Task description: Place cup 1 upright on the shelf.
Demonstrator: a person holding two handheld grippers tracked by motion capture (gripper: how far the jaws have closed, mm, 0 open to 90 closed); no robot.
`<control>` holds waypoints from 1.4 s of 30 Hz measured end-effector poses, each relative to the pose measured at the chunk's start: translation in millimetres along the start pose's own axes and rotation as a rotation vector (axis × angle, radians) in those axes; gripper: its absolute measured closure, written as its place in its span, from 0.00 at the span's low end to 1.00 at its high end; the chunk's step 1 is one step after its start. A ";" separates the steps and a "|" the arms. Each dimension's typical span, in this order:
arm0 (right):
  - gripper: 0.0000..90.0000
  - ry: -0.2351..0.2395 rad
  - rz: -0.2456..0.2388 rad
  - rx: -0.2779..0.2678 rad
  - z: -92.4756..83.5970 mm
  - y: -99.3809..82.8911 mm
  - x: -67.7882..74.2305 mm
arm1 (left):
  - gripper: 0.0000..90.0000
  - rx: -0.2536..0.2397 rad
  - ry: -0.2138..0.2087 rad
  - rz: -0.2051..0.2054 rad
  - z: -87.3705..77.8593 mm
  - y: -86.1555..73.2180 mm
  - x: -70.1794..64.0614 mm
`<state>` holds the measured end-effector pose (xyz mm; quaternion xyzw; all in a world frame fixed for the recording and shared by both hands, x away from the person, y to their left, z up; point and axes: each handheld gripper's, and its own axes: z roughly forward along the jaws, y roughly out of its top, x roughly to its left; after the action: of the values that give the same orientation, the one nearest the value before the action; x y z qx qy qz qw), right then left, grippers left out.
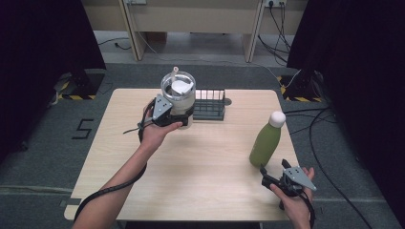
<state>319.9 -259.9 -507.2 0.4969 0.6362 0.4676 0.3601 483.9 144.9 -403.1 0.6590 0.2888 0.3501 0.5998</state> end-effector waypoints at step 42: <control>0.17 0.005 0.006 0.005 0.4 -2.1 0.4 | 0.11 -0.012 0.061 0.006 50.9 30.2 22.3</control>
<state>319.5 -259.6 -509.3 0.4988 0.6366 0.4683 0.3558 536.9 129.3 -372.4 0.6454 0.3027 0.3736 0.5935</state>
